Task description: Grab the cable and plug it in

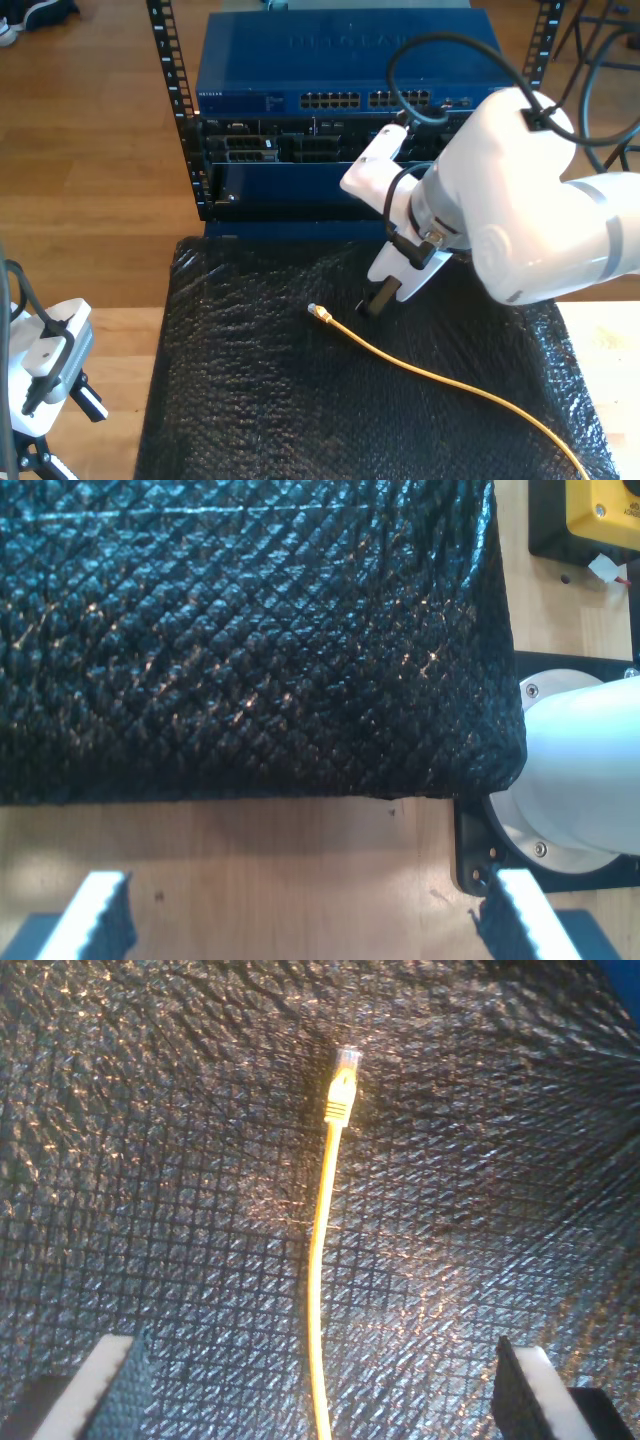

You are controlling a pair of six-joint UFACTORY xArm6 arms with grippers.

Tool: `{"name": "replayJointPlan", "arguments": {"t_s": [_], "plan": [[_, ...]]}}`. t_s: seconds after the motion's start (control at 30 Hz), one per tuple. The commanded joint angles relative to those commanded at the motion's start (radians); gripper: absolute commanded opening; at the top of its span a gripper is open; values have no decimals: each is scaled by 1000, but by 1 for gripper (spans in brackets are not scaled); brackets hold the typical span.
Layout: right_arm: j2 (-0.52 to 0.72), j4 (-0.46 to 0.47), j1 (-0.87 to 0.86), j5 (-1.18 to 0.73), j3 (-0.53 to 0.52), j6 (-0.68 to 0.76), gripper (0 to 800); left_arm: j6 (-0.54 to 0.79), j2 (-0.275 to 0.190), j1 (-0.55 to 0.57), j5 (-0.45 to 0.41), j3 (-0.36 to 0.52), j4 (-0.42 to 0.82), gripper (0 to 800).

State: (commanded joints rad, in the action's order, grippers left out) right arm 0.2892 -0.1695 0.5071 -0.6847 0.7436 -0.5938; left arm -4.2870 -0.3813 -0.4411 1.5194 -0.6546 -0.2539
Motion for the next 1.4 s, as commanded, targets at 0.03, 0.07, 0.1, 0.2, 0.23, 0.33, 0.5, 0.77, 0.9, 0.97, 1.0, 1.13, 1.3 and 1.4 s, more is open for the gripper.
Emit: {"name": "replayJointPlan", "arguments": {"t_s": [0.03,0.07,0.1,0.2,0.23,0.33,0.5,0.77,0.9,0.97,1.0,1.13,1.3,1.4], "plan": [[-2,2,8,8,-2,9,794,-2,0,0,0,0,0,800],[-3,3,12,11,-2,15,794,-2,0,0,-2,0,0,800],[-15,3,12,12,0,17,794,-2,0,2,-2,0,0,800],[-20,2,12,21,0,18,793,-3,0,3,-2,-2,0,800],[-21,2,12,25,0,18,794,-5,0,3,-2,-2,0,800],[-34,2,14,35,2,23,794,-5,0,3,-3,-2,0,800],[-77,2,21,44,12,25,794,-3,2,3,-3,0,-12,800],[-160,3,21,41,71,25,792,-3,17,3,-3,0,-18,800],[-206,3,34,40,98,23,792,-3,17,3,-5,0,-18,800],[-233,5,38,38,115,23,792,-3,18,3,-5,-2,-17,800],[-245,5,38,38,123,23,792,-3,20,3,-5,-2,-18,800],[-282,5,41,31,155,23,792,-3,20,5,-5,-2,-17,800],[-345,12,40,8,207,23,789,-3,28,5,-5,-3,-18,800],[-377,25,40,-11,236,23,787,-3,28,5,-12,-3,-18,800]]}}
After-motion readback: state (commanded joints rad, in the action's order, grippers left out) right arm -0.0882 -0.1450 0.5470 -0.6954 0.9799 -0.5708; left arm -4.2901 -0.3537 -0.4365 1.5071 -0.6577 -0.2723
